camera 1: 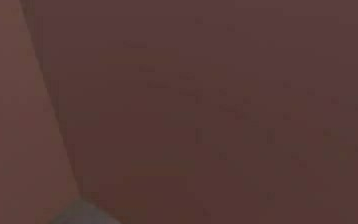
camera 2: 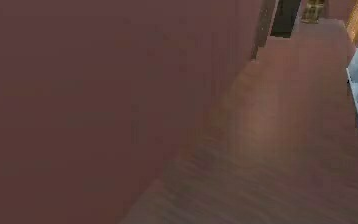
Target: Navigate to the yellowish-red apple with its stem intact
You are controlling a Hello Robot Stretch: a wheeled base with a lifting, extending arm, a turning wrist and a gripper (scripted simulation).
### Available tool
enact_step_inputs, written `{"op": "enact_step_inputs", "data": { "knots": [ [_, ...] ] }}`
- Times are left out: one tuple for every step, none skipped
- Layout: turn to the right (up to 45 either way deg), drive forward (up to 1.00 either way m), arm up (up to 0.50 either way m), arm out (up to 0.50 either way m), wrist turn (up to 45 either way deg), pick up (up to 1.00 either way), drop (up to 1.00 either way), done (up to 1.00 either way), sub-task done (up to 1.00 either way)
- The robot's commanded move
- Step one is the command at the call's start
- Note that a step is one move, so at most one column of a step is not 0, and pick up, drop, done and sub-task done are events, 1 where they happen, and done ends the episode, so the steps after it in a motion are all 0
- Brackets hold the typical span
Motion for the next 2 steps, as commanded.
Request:
{"op": "enact_step_inputs", "data": {
  "knots": [
    [45.0,0.0,0.0,0.0,0.0,0.0,0.0,0.0,0.0],
    [45.0,0.0,0.0,0.0,0.0,0.0,0.0,0.0,0.0]
  ]
}}
